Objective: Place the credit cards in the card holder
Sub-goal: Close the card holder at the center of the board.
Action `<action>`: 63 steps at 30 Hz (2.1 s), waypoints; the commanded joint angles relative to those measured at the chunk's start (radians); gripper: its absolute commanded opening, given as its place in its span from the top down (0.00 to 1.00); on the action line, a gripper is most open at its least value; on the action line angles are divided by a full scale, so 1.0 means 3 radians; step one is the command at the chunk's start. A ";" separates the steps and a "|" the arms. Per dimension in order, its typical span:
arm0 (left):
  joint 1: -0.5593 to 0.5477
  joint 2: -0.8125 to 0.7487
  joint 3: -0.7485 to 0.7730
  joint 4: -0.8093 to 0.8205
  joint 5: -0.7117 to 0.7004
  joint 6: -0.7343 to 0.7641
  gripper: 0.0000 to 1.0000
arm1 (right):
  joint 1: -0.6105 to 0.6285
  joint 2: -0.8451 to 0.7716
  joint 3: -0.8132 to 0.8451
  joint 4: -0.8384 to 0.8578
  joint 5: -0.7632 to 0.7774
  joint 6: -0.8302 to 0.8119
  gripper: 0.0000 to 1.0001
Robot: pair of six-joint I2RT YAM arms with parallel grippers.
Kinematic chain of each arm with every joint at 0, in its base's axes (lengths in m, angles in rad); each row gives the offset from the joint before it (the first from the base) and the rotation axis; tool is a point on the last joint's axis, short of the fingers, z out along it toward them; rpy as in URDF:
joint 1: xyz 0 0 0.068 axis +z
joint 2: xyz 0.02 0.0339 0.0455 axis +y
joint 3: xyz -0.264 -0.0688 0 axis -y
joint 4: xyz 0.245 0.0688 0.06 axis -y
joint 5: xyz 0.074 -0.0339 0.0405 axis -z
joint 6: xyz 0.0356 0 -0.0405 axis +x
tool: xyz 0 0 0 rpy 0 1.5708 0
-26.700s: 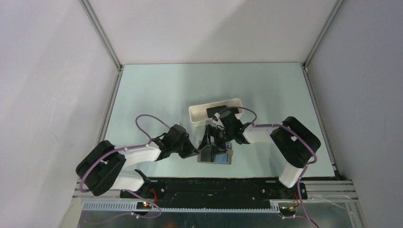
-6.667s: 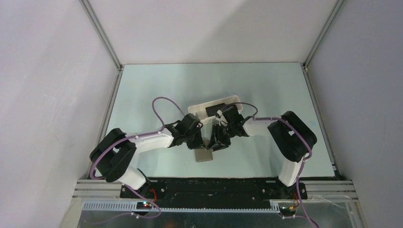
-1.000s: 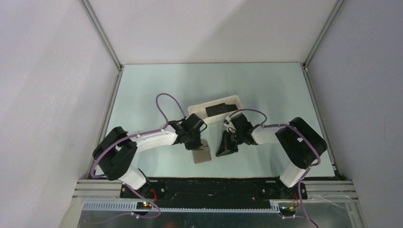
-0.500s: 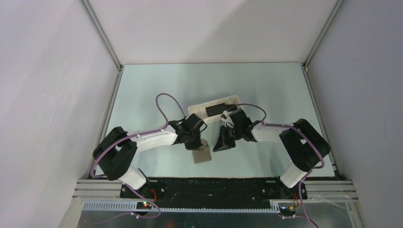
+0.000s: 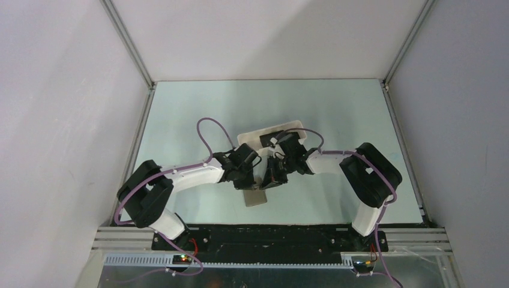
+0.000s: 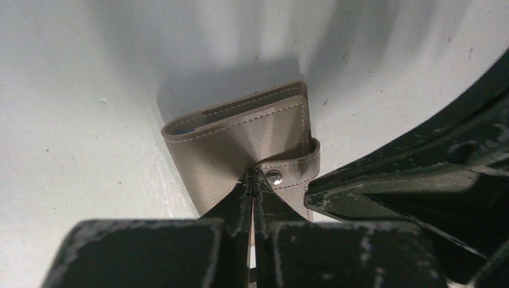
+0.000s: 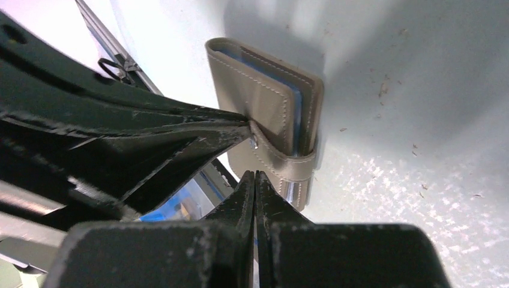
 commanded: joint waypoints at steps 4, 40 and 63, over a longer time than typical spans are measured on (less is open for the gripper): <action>-0.0009 0.0073 -0.0049 -0.0048 -0.0089 0.0027 1.00 | 0.0088 0.0176 0.0104 0.0195 -0.0033 0.0067 1.00; -0.0011 0.0083 -0.0043 -0.0051 -0.0079 0.0034 1.00 | 0.0148 0.0538 0.0275 -0.0152 0.0231 0.0004 1.00; -0.0014 0.0073 -0.0039 -0.0050 -0.0065 0.0042 1.00 | 0.0390 0.0928 0.0645 -0.1410 0.1151 -0.0195 1.00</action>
